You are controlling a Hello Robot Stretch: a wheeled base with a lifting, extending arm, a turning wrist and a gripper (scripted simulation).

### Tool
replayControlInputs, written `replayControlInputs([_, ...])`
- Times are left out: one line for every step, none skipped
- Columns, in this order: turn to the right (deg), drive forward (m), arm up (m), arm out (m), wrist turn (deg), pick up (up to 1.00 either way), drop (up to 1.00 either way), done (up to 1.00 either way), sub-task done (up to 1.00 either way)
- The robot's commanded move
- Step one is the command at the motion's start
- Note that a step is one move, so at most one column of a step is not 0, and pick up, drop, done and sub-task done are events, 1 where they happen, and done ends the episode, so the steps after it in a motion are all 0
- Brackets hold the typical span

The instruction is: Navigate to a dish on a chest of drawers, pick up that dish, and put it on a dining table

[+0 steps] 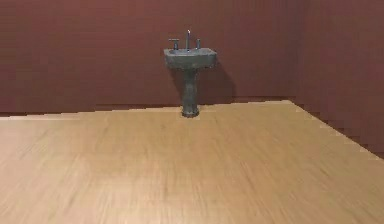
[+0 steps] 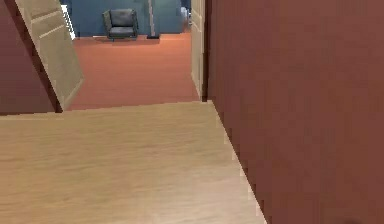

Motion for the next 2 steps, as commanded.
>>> replayControlInputs([45.0,0.0,0.0,0.0,0.0,0.0,0.0,0.0,0.0])
replayControlInputs([27.0,0.0,0.0,0.0,0.0,0.0,0.0,0.0,0.0])
